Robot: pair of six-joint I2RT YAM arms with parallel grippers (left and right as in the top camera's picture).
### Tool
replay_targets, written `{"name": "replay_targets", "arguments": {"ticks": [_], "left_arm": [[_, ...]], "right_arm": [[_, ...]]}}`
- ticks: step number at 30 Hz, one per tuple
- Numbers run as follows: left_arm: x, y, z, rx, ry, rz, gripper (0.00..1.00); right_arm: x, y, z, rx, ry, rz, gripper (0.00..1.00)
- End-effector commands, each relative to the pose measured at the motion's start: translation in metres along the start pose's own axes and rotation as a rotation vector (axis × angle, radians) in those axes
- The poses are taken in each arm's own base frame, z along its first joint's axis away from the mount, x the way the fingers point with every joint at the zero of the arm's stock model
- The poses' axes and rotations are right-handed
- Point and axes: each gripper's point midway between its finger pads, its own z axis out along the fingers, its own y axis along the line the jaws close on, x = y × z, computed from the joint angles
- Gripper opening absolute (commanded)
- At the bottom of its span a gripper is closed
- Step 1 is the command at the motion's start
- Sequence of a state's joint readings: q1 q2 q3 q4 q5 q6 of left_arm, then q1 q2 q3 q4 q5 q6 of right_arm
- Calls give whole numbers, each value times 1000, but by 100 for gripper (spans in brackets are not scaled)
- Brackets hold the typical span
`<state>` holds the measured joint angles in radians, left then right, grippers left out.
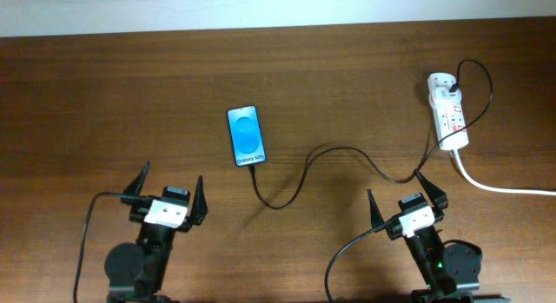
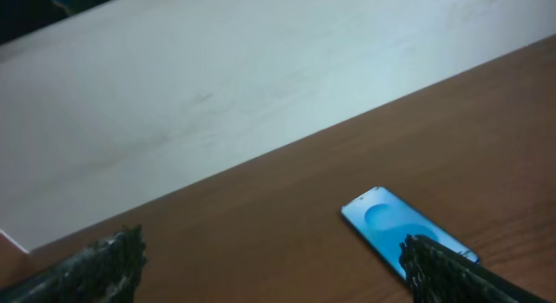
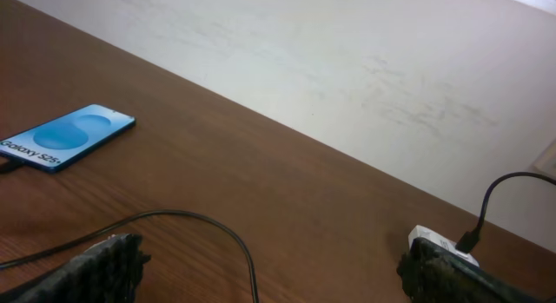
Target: Plug charger to phone and switch on socket
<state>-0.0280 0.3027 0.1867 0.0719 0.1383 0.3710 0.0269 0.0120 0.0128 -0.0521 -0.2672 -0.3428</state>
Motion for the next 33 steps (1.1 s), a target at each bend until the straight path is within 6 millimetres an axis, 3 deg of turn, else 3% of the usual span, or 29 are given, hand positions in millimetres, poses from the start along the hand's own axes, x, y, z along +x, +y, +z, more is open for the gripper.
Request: {"name": "replay_targets", "arguments": {"ticks": [1,7,33], "left_arm": [[12,-4,-5,-18,-10,98,99],[51,-18,-15,-14,32,147,99],[51,-18,-15,-11,31,147,99]], "right_arm": [[1,4,0,-15,-3,11,98],[1,4,0,-15,-3,11,98],[1,4,0,-15,-3,11,98]]}}
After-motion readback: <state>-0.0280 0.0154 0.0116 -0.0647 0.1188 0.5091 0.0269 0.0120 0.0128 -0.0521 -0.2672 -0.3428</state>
